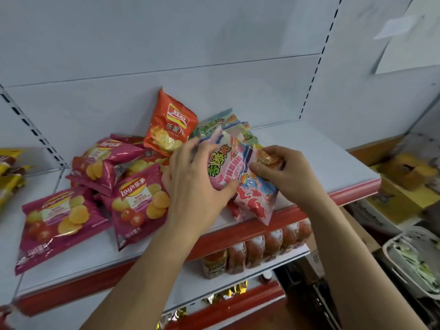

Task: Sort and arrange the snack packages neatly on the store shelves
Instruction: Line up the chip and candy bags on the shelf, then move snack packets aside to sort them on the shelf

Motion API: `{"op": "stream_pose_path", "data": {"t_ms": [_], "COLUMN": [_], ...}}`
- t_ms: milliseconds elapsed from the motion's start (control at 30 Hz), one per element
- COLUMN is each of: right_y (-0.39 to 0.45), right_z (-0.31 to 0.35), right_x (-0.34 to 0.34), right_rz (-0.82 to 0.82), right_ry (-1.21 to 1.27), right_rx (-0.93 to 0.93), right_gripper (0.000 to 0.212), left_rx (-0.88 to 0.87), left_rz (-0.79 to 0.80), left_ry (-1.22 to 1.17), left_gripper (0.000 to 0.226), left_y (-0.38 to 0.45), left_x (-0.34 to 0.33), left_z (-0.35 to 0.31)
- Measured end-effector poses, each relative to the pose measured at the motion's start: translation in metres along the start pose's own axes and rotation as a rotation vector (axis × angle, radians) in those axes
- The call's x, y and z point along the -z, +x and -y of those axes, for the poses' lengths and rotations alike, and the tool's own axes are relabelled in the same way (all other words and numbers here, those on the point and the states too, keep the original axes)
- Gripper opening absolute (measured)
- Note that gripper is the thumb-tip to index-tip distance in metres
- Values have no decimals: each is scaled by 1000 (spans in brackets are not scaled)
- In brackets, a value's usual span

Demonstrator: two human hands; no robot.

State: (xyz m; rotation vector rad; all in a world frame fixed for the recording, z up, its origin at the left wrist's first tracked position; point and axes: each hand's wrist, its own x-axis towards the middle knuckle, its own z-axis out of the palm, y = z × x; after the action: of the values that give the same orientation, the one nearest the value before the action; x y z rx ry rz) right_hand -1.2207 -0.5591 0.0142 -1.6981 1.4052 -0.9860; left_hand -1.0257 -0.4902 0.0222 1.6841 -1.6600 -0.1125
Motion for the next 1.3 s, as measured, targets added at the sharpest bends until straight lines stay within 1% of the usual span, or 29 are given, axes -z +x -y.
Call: {"op": "stream_pose_path", "data": {"t_ms": [100,200,267,367,467,533,600,667,733,833,967,1033,1100,1167,1233,1300], "right_y": [15,21,25,27,21,15,10,5,2,-4,-21,-36,-53,-72,-91,-107], "right_z": [-5,-6,-6,0,14,28,44,60,74,97,138,159,176,195,213,228], "right_x": [-3,-11,-15,-14,-5,-5,-13,-27,-44,-77,-147,-190,-234,-276,-314,-349], "right_rz": [39,94,94,30,-47,-65,-15,35,62,97,224,313,384,440,483,490], "right_ry": [-42,-67,-93,-216,-342,-503,-614,-661,-617,-499,-511,-560,-596,-600,-600,-575], "right_rx": [31,98,110,107,154,270,372,442,495,584,687,709,751,785,793,838], "right_gripper": [41,50,58,73,84,80,69,58,51,49,63,62,60,62,63,59], "left_rx": [40,86,109,130,76,39,33,66,98,132,212,268,376,466,507,542], "left_rz": [164,205,231,290,269,224,194,173,149,74,-29,-62,-67,-42,-31,-43], "left_ry": [-10,45,84,139,191,215,268,312,354,398,431,454,477,516,522,494], "left_gripper": [61,57,56,59,55,56,60,63,62,59,62,68,72,71,69,72], "left_y": [0,-12,-19,-16,-4,4,7,3,-9,-33,-70,-92,-115,-137,-156,-173], "left_x": [-1,-2,-1,6,18,29,42,60,84,128,199,236,270,304,336,368], "left_z": [7,11,13,13,9,9,16,29,46,73,122,152,181,209,235,258]}}
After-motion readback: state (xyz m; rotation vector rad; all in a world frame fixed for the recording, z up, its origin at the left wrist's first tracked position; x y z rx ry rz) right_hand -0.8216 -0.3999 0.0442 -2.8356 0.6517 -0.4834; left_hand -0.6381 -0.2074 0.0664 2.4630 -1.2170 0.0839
